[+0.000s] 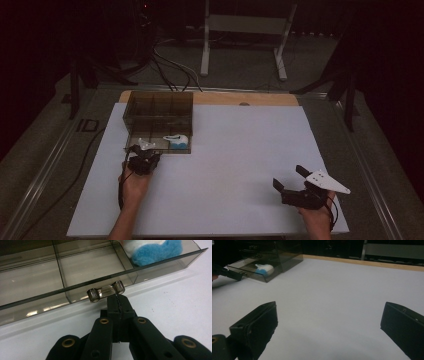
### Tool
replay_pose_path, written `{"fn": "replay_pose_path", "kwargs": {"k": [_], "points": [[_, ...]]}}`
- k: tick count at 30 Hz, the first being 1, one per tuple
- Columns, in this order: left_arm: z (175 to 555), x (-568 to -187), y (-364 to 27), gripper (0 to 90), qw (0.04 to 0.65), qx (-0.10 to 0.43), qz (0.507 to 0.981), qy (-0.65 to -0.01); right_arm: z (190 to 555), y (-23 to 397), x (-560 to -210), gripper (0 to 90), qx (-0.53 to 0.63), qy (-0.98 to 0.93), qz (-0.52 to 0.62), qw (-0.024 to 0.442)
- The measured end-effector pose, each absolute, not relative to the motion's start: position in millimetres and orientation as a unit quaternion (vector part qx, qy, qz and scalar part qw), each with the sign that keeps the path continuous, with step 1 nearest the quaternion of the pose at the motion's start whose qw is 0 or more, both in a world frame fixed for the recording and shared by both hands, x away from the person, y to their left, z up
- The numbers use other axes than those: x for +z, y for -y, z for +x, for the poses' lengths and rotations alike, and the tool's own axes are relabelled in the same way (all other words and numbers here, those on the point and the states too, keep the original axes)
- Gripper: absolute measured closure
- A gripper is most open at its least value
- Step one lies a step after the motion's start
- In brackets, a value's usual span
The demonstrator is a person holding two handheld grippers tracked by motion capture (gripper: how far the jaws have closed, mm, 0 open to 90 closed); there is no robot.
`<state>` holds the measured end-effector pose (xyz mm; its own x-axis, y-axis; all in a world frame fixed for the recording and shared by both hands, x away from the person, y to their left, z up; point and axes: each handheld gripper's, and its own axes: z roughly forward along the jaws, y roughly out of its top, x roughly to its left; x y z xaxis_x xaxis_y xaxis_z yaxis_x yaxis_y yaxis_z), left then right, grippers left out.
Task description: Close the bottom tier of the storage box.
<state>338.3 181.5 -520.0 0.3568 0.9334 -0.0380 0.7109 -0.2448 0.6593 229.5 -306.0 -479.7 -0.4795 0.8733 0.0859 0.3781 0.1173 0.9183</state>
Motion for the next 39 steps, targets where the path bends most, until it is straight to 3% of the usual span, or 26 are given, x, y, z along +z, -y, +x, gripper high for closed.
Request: {"fn": "replay_pose_path", "kwargs": {"k": [39], "points": [[351, -523, -175, 90.0, 0.304, 0.202, 0.75, -0.552, 230, 305, -480, 1.3, 0.494, -0.704, 0.445, 0.25]]}}
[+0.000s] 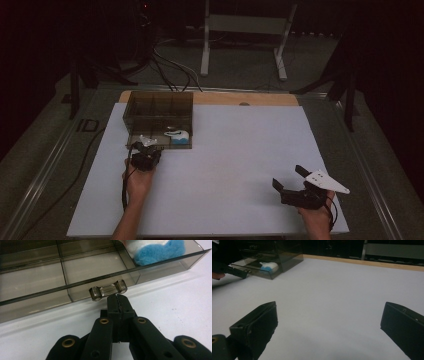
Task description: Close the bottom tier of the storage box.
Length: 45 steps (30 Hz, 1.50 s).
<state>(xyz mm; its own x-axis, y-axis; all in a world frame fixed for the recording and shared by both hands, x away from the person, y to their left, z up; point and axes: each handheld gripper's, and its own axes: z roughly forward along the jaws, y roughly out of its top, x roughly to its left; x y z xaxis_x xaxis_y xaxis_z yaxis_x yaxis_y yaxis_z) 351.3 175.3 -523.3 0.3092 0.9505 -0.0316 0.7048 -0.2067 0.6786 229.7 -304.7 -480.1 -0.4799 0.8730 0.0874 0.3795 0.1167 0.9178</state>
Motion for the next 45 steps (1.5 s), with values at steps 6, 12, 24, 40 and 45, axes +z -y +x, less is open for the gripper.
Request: {"fn": "replay_pose_path", "kwargs": {"k": [6, 12, 24, 40, 45], "points": [[354, -523, -174, 90.0, 0.302, 0.204, 0.75, -0.552, 230, 305, -480, 1.3, 0.494, -0.705, 0.445, 0.25], [358, -523, -173, 90.0, 0.301, 0.206, 0.748, -0.555, 230, 305, -480, 1.3, 0.494, -0.705, 0.445, 0.25], [366, -523, -176, 90.0, 0.301, 0.201, 0.742, -0.565, 230, 306, -480, 1.3, 0.494, -0.704, 0.445, 0.251], [366, -520, -176, 90.0, 0.308, 0.191, 0.739, -0.567, 230, 306, -480, 1.3, 0.494, -0.704, 0.445, 0.25], [361, -514, -165, 90.0, 0.321, 0.191, 0.748, -0.548, 230, 306, -481, 1.3, 0.493, -0.704, 0.445, 0.249]]}}
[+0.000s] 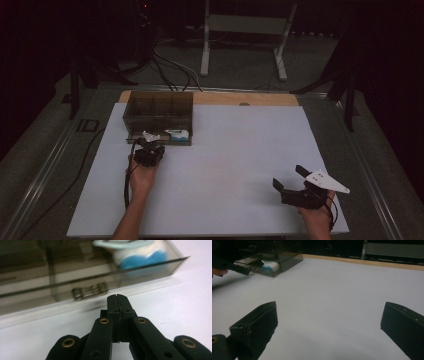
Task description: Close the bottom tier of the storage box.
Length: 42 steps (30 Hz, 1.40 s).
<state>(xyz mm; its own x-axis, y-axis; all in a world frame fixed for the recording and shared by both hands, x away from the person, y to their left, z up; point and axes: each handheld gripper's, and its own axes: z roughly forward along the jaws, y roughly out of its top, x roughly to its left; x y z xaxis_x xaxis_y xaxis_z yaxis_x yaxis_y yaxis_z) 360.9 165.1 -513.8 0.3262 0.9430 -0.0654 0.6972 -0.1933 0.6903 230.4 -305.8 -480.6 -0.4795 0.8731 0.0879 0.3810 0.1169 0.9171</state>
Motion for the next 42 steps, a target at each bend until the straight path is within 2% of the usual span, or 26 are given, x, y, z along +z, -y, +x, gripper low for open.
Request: {"fn": "replay_pose_path", "kwargs": {"k": [6, 18, 32, 42], "points": [[369, -501, -151, 90.0, 0.347, 0.196, 0.749, -0.529, 230, 305, -480, 1.3, 0.493, -0.705, 0.444, 0.249], [398, -498, -130, 90.0, 0.342, 0.202, 0.749, -0.53, 230, 306, -480, 1.3, 0.494, -0.704, 0.445, 0.25], [411, -503, -125, 90.0, 0.32, 0.209, 0.75, -0.539, 230, 305, -480, 1.3, 0.494, -0.705, 0.444, 0.248], [411, -502, -130, 90.0, 0.333, 0.207, 0.739, -0.549, 230, 307, -480, 1.3, 0.494, -0.703, 0.445, 0.25]]}}
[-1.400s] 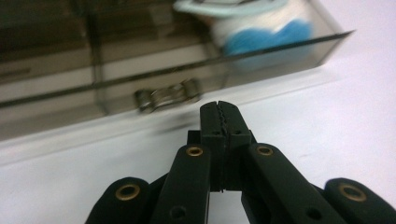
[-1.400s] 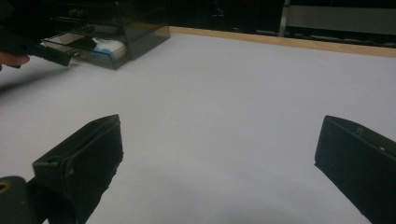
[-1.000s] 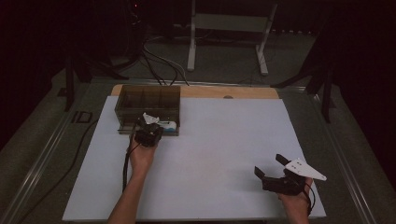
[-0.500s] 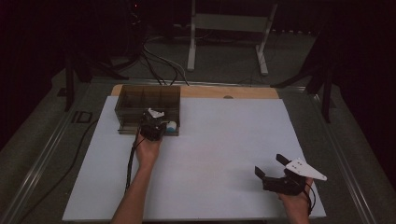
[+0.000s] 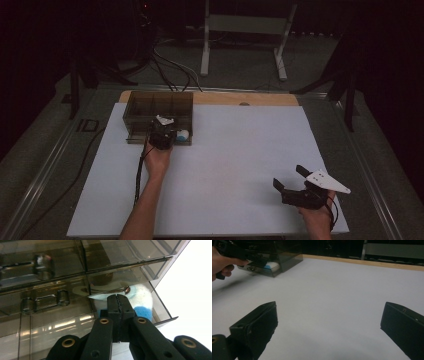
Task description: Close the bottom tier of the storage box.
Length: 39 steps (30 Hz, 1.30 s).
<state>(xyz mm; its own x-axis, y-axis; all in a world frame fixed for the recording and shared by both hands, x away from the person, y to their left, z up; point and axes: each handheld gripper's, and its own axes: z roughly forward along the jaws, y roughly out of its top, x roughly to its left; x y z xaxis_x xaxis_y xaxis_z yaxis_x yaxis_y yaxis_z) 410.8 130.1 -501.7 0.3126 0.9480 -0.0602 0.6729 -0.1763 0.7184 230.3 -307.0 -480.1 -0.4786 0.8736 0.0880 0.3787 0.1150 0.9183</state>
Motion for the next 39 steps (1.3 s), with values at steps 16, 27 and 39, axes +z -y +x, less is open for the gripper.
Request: {"fn": "replay_pose_path", "kwargs": {"k": [16, 27, 39], "points": [[381, -492, -160, 90.0, 0.352, 0.217, 0.731, -0.544, 230, 307, -480, 1.3, 0.494, -0.704, 0.444, 0.251], [369, -505, -177, 90.0, 0.331, 0.213, 0.734, -0.553, 230, 305, -481, 1.3, 0.493, -0.705, 0.445, 0.248], [366, -518, -180, 90.0, 0.313, 0.204, 0.741, -0.559, 230, 305, -481, 1.3, 0.493, -0.706, 0.445, 0.247]]}}
